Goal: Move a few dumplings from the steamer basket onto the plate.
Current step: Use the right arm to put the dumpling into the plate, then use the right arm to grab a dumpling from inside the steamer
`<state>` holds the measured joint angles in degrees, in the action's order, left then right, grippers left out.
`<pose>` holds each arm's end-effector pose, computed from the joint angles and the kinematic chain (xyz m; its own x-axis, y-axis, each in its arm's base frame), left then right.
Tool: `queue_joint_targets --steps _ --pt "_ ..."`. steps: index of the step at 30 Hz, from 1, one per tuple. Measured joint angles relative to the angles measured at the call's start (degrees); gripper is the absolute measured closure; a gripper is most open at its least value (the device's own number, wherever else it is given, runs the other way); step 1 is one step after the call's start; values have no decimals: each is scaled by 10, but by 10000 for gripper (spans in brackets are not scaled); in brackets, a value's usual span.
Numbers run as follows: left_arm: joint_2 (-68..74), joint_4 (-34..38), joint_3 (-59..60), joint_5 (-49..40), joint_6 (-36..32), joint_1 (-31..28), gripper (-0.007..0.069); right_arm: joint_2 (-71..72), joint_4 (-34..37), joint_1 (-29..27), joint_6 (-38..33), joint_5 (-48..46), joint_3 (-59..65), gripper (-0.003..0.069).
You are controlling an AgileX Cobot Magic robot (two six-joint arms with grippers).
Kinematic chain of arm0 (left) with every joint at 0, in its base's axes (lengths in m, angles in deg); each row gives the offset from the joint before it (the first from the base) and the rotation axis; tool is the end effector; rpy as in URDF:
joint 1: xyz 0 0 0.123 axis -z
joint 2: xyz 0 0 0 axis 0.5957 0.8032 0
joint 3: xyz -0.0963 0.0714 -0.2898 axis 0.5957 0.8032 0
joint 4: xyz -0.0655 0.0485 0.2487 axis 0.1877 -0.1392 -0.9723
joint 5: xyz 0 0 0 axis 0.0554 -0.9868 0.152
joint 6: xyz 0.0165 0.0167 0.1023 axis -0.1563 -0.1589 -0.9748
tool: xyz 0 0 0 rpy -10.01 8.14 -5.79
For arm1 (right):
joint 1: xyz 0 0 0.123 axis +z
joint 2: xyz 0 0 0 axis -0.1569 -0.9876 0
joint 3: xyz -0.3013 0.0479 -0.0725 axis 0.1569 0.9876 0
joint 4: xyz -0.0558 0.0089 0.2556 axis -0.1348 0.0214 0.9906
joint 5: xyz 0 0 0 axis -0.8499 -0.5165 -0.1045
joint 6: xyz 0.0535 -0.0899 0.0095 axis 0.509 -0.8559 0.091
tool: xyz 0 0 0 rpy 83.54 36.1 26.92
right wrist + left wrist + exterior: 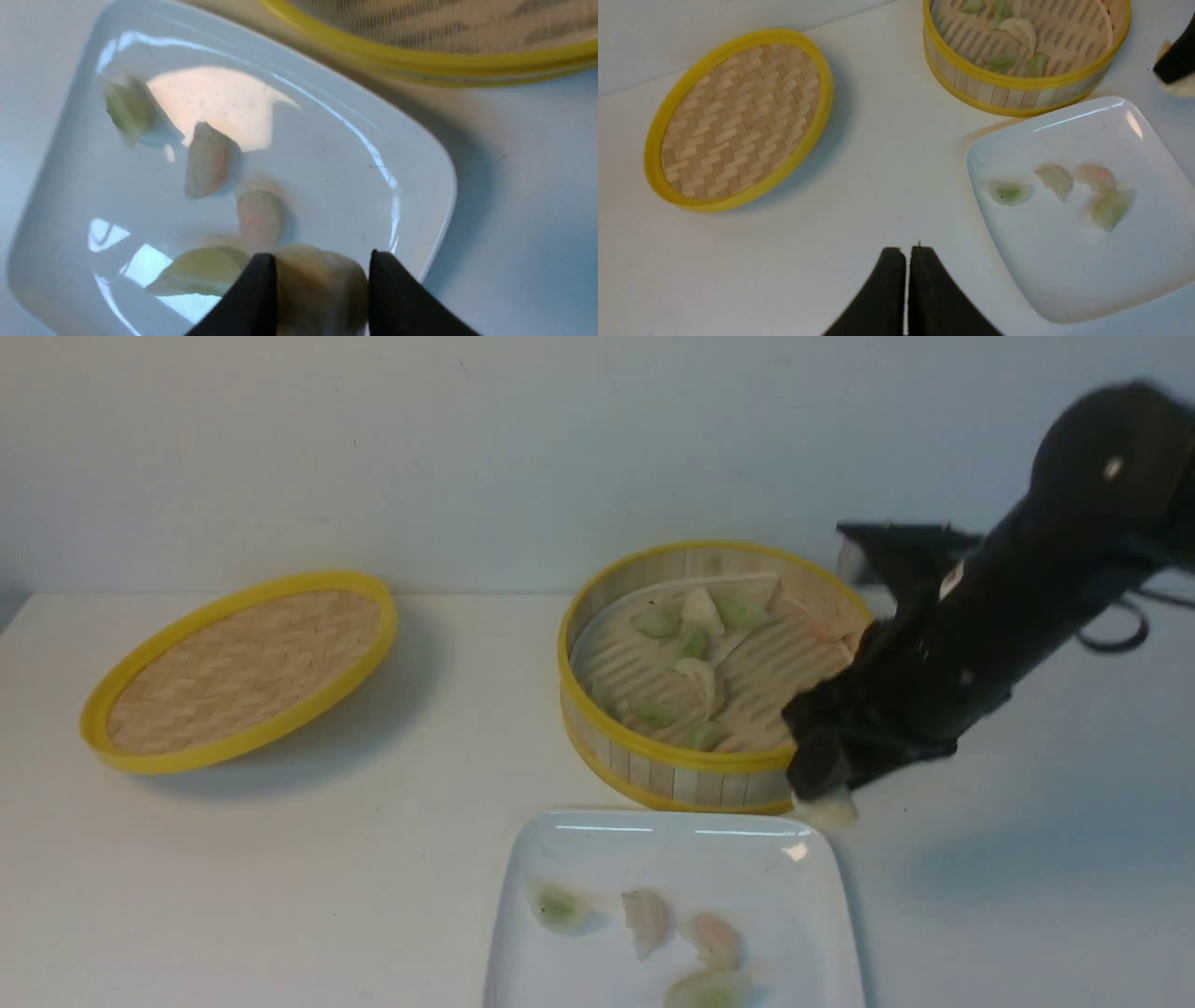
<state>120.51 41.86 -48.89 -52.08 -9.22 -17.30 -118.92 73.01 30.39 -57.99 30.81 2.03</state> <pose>0.0953 -0.0358 0.4616 -0.5993 0.2327 -0.7659 0.3586 0.9335 0.0030 0.3126 0.1603 0.2447 -0.9309 -0.3274 -0.1621 -0.3641 0.8684 0.3366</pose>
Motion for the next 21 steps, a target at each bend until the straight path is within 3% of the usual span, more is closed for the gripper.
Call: queue_joint_targets --steps 6,12,18,21 --pt "0 0 0 3 0 0 631 -56 -16 59 0 90 46 426" --pt "0 0 0 3 0 0 631 -93 -25 68 0 114 38 404" --pt "0 0 0 3 -1 0 631 -93 -33 68 0 60 -30 235" --pt "0 0 0 3 -1 0 631 -93 -46 68 0 23 -86 188"
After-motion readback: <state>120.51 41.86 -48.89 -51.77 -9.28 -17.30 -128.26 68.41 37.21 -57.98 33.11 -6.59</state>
